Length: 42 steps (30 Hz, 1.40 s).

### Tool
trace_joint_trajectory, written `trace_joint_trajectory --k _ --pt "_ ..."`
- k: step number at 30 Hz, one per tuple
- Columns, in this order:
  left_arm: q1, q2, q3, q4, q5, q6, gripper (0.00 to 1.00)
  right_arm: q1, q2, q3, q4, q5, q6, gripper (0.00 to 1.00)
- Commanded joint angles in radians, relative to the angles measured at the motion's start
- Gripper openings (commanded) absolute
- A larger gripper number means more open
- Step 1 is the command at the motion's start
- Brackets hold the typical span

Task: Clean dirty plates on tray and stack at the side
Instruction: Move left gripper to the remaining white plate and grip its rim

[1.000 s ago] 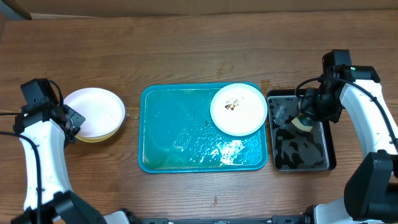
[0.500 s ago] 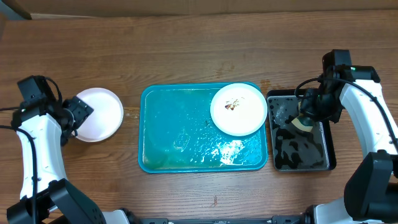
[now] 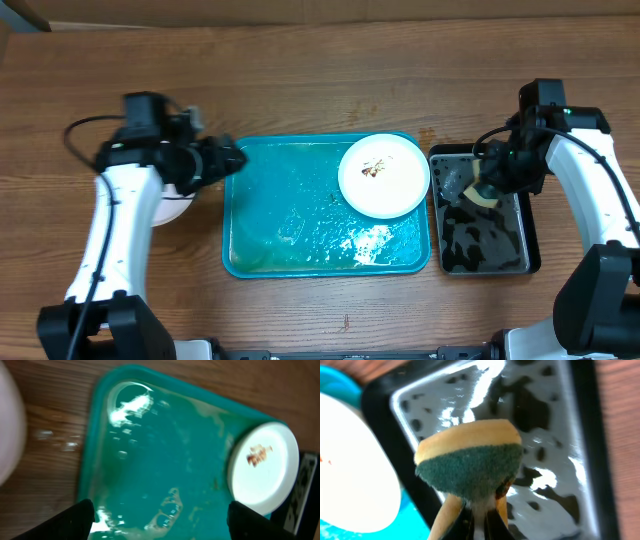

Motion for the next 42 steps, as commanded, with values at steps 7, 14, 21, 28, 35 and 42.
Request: trace_joint_trajectory --k 7,14,21,28,35,42 --pt "-0.22 0.0 0.021 -0.026 -0.069 0.04 0.86 0.003 -0.023 -0.219 0.22 -0.227 -0.068 0.04" --pt "-0.288 0.0 0.021 -0.039 -0.107 0.04 0.85 0.002 -0.023 -0.439 0.393 -0.106 0.178 0.04" --pt "-0.289 0.0 0.021 -0.05 -0.108 0.04 0.85 0.002 -0.023 -0.472 0.417 0.013 0.344 0.04" --pt "-0.289 0.0 0.021 -0.048 -0.108 0.04 0.84 0.003 -0.023 -0.453 0.518 -0.323 0.068 0.04" --pt "-0.289 0.0 0.021 -0.049 -0.108 0.04 0.84 0.003 -0.023 -0.454 0.336 0.134 0.361 0.04" --pt "-0.289 0.0 0.021 -0.052 -0.122 0.04 0.83 0.01 -0.023 -0.453 0.442 -0.224 0.113 0.04"
